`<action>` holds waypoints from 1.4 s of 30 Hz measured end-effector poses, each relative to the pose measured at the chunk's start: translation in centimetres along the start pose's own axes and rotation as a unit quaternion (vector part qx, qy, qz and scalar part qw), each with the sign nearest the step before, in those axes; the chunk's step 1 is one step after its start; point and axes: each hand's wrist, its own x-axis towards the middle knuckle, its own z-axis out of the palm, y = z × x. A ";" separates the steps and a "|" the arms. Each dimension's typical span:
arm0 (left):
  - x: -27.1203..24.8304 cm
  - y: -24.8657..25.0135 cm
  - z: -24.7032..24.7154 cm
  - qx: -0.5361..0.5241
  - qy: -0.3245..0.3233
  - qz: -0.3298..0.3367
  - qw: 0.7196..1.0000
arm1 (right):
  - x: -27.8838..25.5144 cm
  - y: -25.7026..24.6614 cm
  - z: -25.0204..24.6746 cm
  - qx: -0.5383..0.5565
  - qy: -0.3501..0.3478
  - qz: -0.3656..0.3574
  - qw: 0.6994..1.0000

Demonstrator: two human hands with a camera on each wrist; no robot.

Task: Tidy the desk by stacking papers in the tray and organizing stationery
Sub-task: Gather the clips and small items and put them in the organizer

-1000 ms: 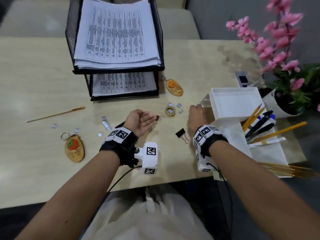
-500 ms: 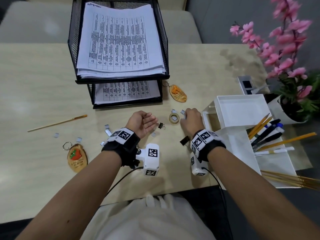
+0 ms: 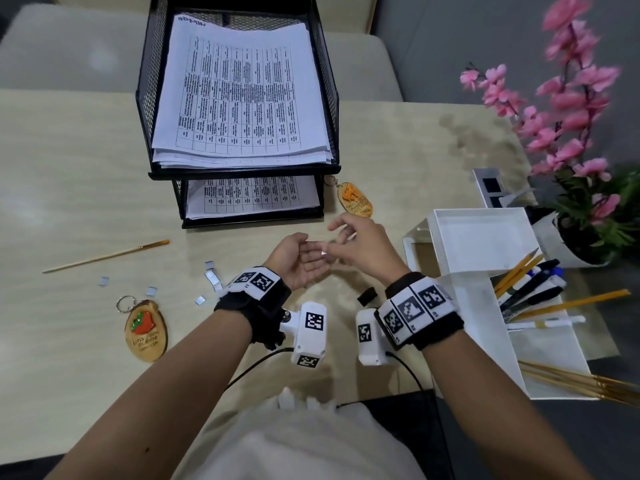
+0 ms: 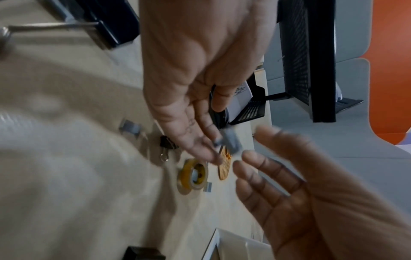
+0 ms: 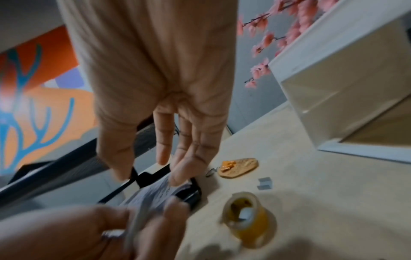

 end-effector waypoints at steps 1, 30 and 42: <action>0.0 0.0 0.2 -0.008 0.005 -0.007 1.000 | 0.3 -0.1 -0.2 0.010 0.013 0.004 1.000; 1.0 0.9 -2.1 -0.019 0.042 0.003 0.999 | 3.1 4.7 2.2 -0.191 0.110 0.089 0.971; 0.9 0.9 -2.7 -0.054 0.053 0.010 0.997 | 4.1 4.8 1.3 -0.273 0.078 -0.004 0.959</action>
